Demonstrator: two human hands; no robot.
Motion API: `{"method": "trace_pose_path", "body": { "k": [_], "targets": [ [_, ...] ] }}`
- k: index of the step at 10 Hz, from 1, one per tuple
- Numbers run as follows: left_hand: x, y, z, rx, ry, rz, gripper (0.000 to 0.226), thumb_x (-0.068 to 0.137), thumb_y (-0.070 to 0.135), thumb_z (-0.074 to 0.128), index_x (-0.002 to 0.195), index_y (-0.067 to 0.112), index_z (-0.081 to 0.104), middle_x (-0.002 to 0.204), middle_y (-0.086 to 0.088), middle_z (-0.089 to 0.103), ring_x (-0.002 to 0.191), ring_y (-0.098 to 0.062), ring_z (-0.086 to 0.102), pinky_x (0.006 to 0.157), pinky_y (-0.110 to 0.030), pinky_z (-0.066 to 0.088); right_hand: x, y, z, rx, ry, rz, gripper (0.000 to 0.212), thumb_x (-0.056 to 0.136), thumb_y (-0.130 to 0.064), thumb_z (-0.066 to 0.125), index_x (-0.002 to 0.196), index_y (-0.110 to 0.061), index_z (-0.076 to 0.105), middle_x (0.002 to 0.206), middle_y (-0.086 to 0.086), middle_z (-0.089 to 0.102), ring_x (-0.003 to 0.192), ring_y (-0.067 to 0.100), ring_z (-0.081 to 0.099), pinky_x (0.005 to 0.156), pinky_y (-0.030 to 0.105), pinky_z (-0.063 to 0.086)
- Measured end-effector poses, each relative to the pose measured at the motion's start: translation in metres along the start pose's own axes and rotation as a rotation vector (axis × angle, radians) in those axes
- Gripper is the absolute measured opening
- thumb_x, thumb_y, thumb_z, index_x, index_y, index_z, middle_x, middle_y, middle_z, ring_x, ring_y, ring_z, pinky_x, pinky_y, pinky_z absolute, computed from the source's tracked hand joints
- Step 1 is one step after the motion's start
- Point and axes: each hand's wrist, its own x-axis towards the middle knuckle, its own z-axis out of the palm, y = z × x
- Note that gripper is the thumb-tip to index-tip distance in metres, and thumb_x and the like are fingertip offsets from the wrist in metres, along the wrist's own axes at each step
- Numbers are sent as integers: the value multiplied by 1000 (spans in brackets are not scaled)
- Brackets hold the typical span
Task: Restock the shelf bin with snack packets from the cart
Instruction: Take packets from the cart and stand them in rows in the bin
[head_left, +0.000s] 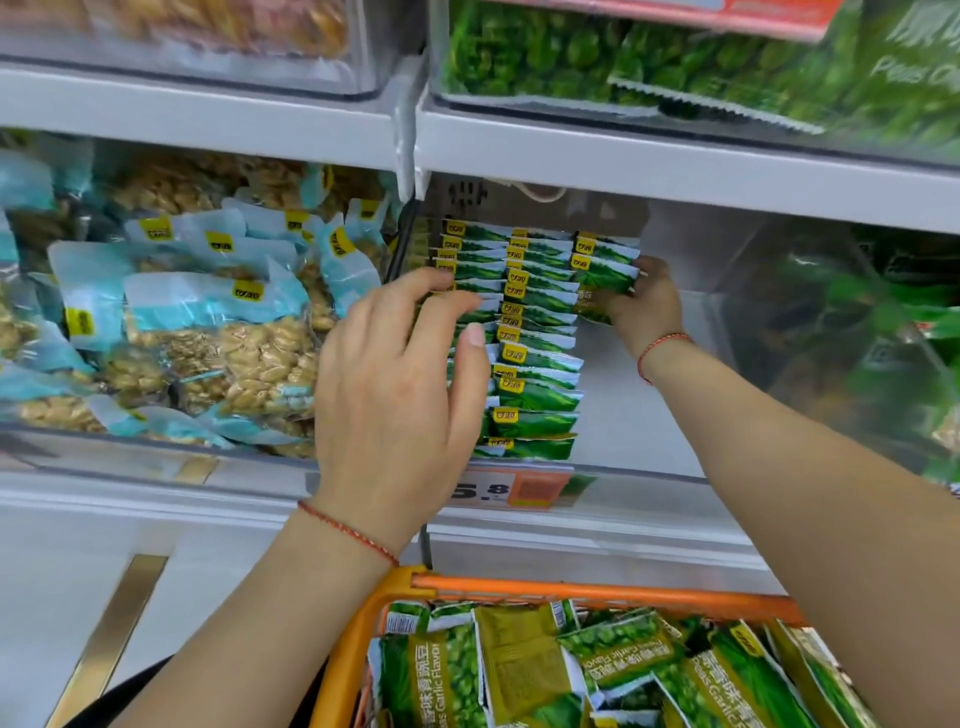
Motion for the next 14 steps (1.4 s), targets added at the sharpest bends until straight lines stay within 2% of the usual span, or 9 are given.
{"method": "trace_pose_path", "body": {
  "k": [3, 4, 5, 6, 7, 9, 11, 12, 14],
  "targets": [
    [-2, 0, 1, 5, 10, 9, 28, 96, 24, 44, 109, 14, 66, 117, -6, 61, 103, -24, 55, 85, -34, 39, -3, 4, -2, -34, -119, -62, 67, 71, -12, 81, 129, -15, 46, 115, 7, 64, 107, 26, 60, 95, 40, 48],
    [-2, 0, 1, 2, 4, 12, 28, 96, 24, 43, 110, 14, 66, 117, -6, 61, 103, -24, 55, 85, -34, 39, -2, 6, -3, -147, -119, -93, 67, 79, -17, 75, 135, -17, 39, 120, 8, 62, 111, 28, 57, 88, 27, 44],
    [-2, 0, 1, 5, 4, 16, 28, 96, 24, 44, 110, 14, 66, 117, -6, 61, 103, -24, 55, 85, -34, 39, -1, 2, -2, -148, -95, -21, 81, 85, -15, 69, 148, -13, 18, 131, 10, 55, 120, 28, 52, 87, 24, 38],
    [-2, 0, 1, 9, 3, 16, 27, 96, 24, 45, 110, 14, 66, 117, -6, 61, 103, -24, 55, 85, -34, 39, 0, 0, 0, -55, -56, 43, 88, 83, -14, 71, 149, -8, 13, 135, 10, 52, 123, 27, 50, 93, 25, 38],
    [-2, 0, 1, 16, 2, 17, 27, 95, 24, 45, 109, 13, 66, 117, -6, 61, 103, -24, 55, 86, -35, 40, 1, 2, 1, -82, -90, 2, 64, 82, -16, 73, 136, -10, 39, 127, 9, 58, 117, 26, 54, 89, 25, 41],
    [-2, -2, 1, 26, 5, 29, 25, 95, 23, 47, 109, 13, 65, 117, -6, 61, 104, -24, 55, 86, -35, 40, 1, 6, 0, -151, -145, -68, 60, 85, -13, 67, 137, -16, 37, 127, 7, 59, 117, 26, 54, 86, 23, 39],
    [-3, -2, 2, 33, 1, 32, 25, 95, 22, 47, 109, 13, 66, 116, -6, 61, 104, -24, 54, 87, -35, 40, 2, 4, 1, -1, -138, 7, 59, 82, -2, 63, 135, -16, 42, 113, 2, 60, 111, 22, 56, 93, 30, 45],
    [-3, -3, 2, 39, 2, 33, 25, 94, 22, 48, 108, 13, 66, 116, -6, 61, 104, -24, 54, 87, -35, 40, 4, 5, 0, -19, -144, 22, 60, 82, 2, 56, 136, -21, 44, 118, 3, 62, 109, 19, 57, 87, 22, 42],
    [-4, -3, 2, 34, -8, 42, 25, 94, 23, 47, 108, 14, 66, 116, -5, 61, 104, -24, 55, 87, -36, 40, 6, 3, 1, -101, -85, 67, 48, 86, 1, 49, 132, -10, 45, 122, 10, 60, 113, 25, 54, 83, 22, 39]
  ]
}}
